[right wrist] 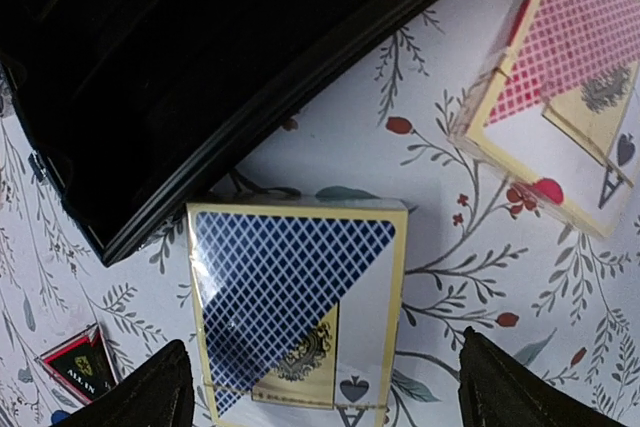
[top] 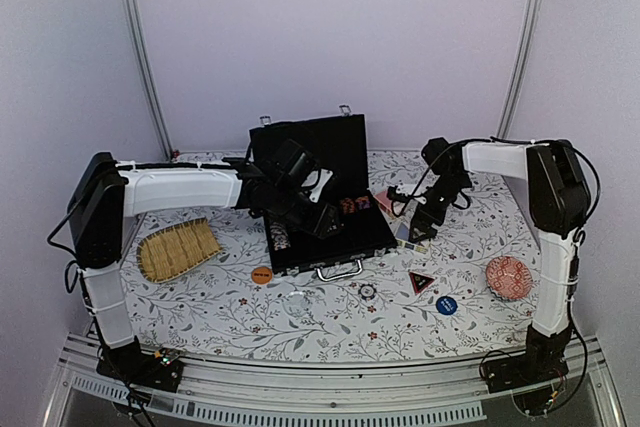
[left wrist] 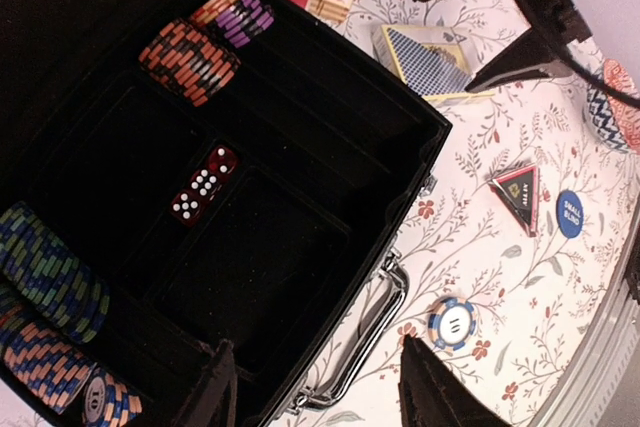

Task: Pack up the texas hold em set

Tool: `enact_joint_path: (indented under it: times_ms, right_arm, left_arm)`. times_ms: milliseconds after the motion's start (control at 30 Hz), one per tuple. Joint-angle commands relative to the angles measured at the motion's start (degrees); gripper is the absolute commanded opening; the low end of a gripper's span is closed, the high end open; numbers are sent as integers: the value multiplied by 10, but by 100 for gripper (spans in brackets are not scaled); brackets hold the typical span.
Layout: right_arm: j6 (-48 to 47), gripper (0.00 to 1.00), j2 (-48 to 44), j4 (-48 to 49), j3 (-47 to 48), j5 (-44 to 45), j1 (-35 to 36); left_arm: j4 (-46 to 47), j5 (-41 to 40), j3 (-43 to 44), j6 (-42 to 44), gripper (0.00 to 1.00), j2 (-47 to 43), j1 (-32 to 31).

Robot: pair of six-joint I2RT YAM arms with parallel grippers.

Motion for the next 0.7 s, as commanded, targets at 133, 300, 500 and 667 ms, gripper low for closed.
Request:
enact_joint_path:
  times_ms: [133, 300, 500, 667]
  right_arm:
    - [-21, 92, 58, 0, 47, 66, 35]
    - [-33, 88, 66, -18, 45, 90, 40]
    - [-43, 73, 52, -60, 49, 107, 40]
    - [-39, 60, 15, -82, 67, 118, 40]
  left_arm:
    - [-10, -9, -1, -9, 56, -16, -10]
    - [-10, -11, -3, -9, 56, -16, -10]
    - [-10, -13, -2, -6, 55, -12, -10]
    - [-10, -16, -4, -6, 55, -12, -11]
